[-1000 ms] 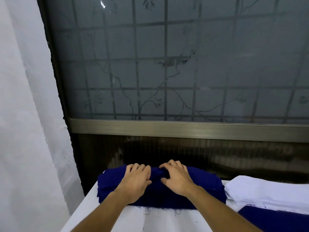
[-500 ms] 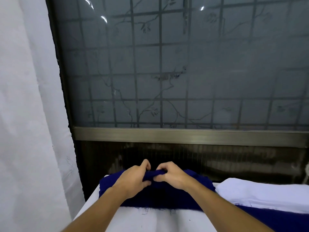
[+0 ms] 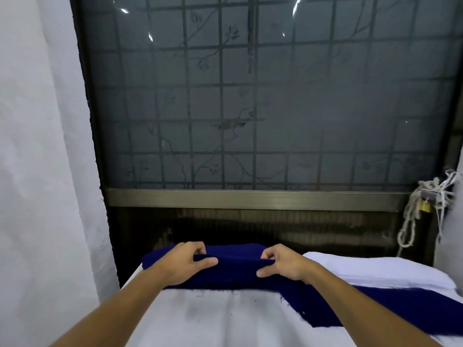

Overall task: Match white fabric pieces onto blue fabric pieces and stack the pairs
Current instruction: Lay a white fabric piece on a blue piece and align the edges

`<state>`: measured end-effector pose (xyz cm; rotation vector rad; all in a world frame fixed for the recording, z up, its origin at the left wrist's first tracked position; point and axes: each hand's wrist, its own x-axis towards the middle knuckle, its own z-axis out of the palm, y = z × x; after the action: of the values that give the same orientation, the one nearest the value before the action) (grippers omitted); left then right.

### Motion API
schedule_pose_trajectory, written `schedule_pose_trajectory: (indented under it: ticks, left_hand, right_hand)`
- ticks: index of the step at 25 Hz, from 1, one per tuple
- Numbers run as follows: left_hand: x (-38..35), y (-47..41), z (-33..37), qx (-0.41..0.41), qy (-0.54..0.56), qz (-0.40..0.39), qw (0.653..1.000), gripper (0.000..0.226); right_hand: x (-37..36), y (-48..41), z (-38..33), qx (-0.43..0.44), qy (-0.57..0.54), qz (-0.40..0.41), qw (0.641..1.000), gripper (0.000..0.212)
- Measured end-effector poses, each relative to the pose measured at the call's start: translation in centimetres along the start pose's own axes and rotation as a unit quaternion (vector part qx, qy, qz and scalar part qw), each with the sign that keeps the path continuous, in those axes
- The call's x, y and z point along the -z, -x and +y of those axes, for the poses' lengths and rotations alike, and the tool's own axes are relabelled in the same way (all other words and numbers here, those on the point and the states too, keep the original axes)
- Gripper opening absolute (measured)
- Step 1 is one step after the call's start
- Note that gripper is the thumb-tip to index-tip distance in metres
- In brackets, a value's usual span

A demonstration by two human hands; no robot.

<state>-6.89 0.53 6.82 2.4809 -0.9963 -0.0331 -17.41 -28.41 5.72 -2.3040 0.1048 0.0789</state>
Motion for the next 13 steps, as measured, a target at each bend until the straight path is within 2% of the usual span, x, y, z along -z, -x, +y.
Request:
schedule_pose_trajectory:
  ticks: [4, 8, 10, 13]
  left_hand:
    - [0.0, 1.2, 1.8, -0.012, 0.006, -0.015, 1.0, 0.036]
    - [-1.2, 2.8, 2.2, -0.026, 0.075, 0.027, 0.996, 0.049]
    - [-2.1, 3.8, 2.5, -0.013, 0.111, 0.034, 0.993, 0.049]
    - [-3.4, 5.5, 3.0, 0.002, 0.189, -0.026, 0.982, 0.045]
  right_hand:
    - [1.1, 4.3, 1.4, -0.025, -0.014, -0.012, 1.0, 0.019]
    - [1.7, 8.3, 3.0, -0.052, -0.103, -0.015, 0.993, 0.047]
    - [1.6, 10.0, 4.1, -0.056, -0.151, -0.016, 0.987, 0.045]
    - [1.5, 12.1, 5.7, -0.054, -0.194, 0.006, 0.979, 0.033]
